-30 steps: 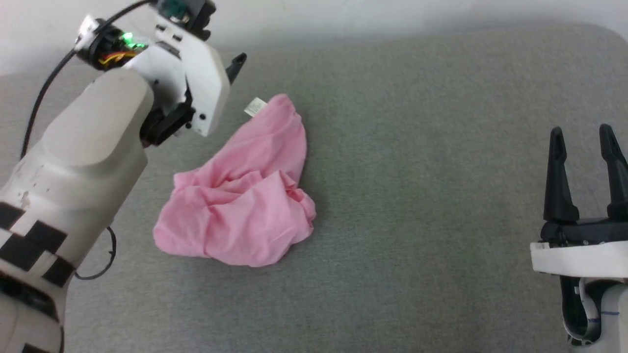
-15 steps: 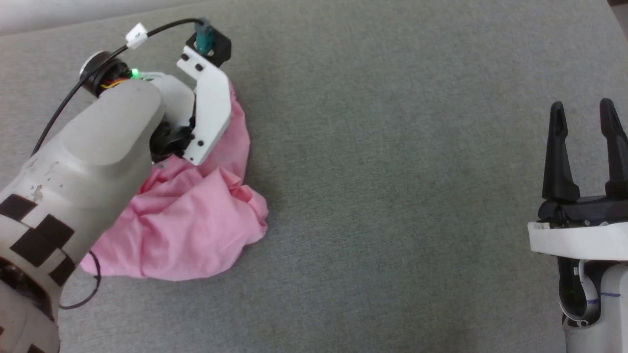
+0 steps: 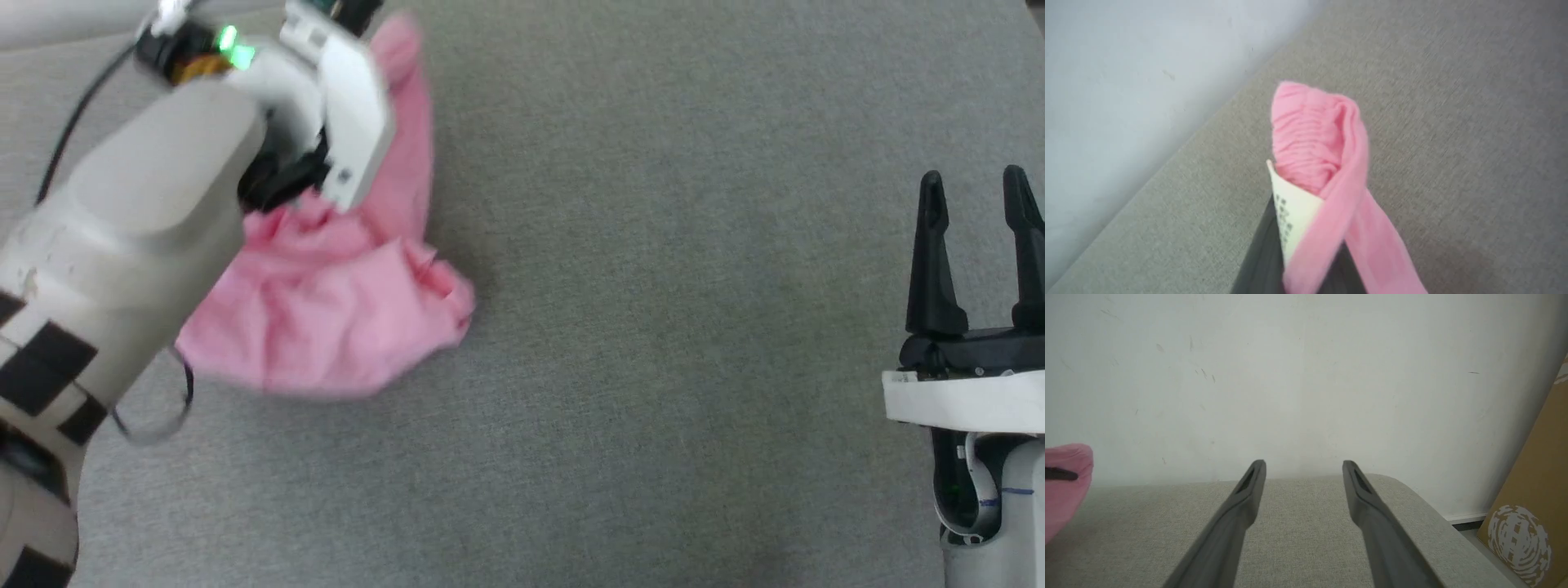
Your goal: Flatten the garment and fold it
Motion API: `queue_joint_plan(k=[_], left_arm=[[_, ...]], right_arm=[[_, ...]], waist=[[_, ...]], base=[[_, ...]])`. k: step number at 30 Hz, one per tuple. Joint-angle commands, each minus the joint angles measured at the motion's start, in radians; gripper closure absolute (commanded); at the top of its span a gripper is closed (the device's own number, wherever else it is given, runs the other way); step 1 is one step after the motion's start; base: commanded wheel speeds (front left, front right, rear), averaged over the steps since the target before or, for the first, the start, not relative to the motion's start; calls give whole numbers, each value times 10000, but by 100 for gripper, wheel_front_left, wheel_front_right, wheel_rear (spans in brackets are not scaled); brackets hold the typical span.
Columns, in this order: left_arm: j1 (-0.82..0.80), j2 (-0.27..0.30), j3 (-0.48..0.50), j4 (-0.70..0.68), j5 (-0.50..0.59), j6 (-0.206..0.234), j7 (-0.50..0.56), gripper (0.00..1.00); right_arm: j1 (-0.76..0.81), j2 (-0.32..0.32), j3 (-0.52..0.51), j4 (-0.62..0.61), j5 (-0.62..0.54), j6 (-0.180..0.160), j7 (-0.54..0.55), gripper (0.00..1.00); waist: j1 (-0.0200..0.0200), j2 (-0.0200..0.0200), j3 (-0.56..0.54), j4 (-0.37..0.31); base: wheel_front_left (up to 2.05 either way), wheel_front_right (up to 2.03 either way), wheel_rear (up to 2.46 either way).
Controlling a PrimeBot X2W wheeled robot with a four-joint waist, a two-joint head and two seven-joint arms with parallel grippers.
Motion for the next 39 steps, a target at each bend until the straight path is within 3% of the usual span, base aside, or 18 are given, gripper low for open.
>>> queue_joint_plan(k=[1, 7, 13, 21, 27, 28, 29, 36, 39], left_arm=[[-427, -110, 8, -251, 116, -20, -325, 100], [-1039, -866, -211, -998, 860, -20, -1661, 100], [268, -2257, -361, -1444, 1422, -21, -2689, 100], [3673, -3527, -413, -1389, 3002, -21, -2167, 100], [5203, -3918, -415, -1794, 3751, -21, -1407, 100], [5295, -3948, -415, -1814, 3789, -21, -1436, 60], [5307, -3975, -415, -1804, 3793, -21, -1650, 0], [4834, -4133, -7, -1528, 3695, 99, -4654, 0], [4622, -4056, 261, -1723, 4179, 779, -5649, 0]], right_arm=[[38, 22, -21, 5, -101, -19, -48, 0], [96, 22, 17, -70, -110, -19, -48, 0], [217, 22, -379, -88, -95, -19, -48, 0], [237, 22, -868, -116, -166, -19, -48, 0], [163, 22, -770, -88, -322, -19, -48, 0], [163, 22, -746, -85, -344, -19, -48, 0], [179, 22, -735, -89, -380, -19, -48, 0], [507, 22, -732, -216, -982, -19, -48, 0], [548, 22, -761, -380, -1405, -19, -48, 0]], waist=[[-1, 0, -400, 357], [-1, 0, -559, 352], [-1, 0, -464, 88], [-1, 0, -283, -66], [-1, 0, -434, 109], [-1, 0, -511, 156], [-1, 0, -611, 223], [-1, 0, -1664, 757], [-1, 0, -2073, 1034]], base=[[0, 0, 0], [0, 0, 0], [0, 0, 0], [0, 0, 0], [0, 0, 0], [0, 0, 0], [0, 0, 0], [0, 0, 0], [0, 0, 0]])
